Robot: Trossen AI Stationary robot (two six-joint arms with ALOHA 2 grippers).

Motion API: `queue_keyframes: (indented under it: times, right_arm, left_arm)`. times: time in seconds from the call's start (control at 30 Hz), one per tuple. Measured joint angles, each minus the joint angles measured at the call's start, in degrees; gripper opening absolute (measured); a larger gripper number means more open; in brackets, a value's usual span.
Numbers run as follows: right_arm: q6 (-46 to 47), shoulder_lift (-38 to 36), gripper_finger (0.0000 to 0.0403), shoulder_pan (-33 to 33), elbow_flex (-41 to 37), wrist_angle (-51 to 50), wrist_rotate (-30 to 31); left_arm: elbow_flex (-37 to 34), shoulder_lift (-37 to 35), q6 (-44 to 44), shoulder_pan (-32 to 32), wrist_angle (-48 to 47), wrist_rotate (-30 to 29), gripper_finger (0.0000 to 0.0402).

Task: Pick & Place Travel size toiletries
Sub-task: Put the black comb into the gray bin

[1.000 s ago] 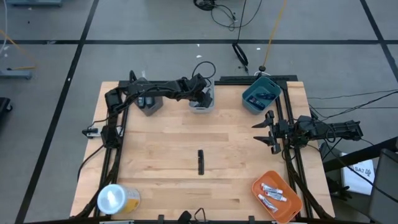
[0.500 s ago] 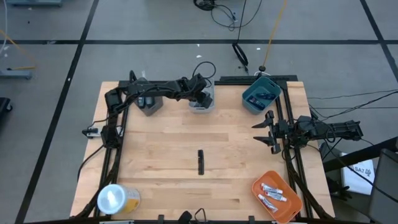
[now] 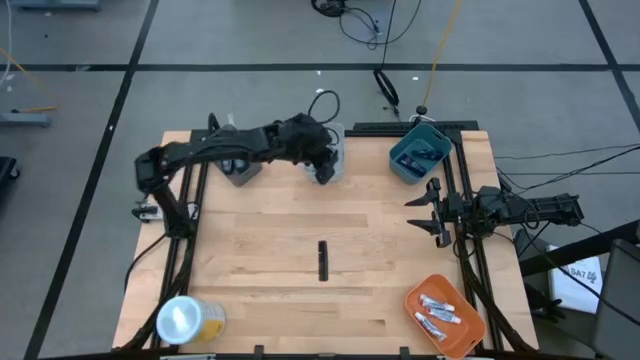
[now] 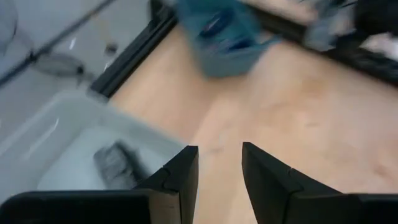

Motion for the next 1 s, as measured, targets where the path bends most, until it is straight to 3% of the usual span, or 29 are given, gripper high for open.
queue_keyframes:
  times: [0.2, 0.4, 0.7, 1.0]
  right_arm:
    - [-0.1, 0.0, 0.0210, 0.0, 0.0, -0.1, 0.1]
    - [0.0, 0.0, 0.0210, 0.0, 0.0, -0.2, 0.1]
    - [0.0, 0.3, 0.0210, 0.0, 0.0, -0.1, 0.1]
    - [0.4, 0.5, 0.0210, 0.0, 0.0, 0.1, 0.1]
  left_arm:
    - [0.0, -6.7, 4.1, -9.6, -1.5, -0.2, 0.0124]
    - [0.0, -6.9, 4.8, -22.0, -6.2, -0.8, 0.0124]
    - [0.0, 2.8, 5.7, -37.4, -7.1, -14.6, 0.0124]
    - [0.0, 17.8, -3.7, -38.9, -7.7, -15.0, 0.0123]
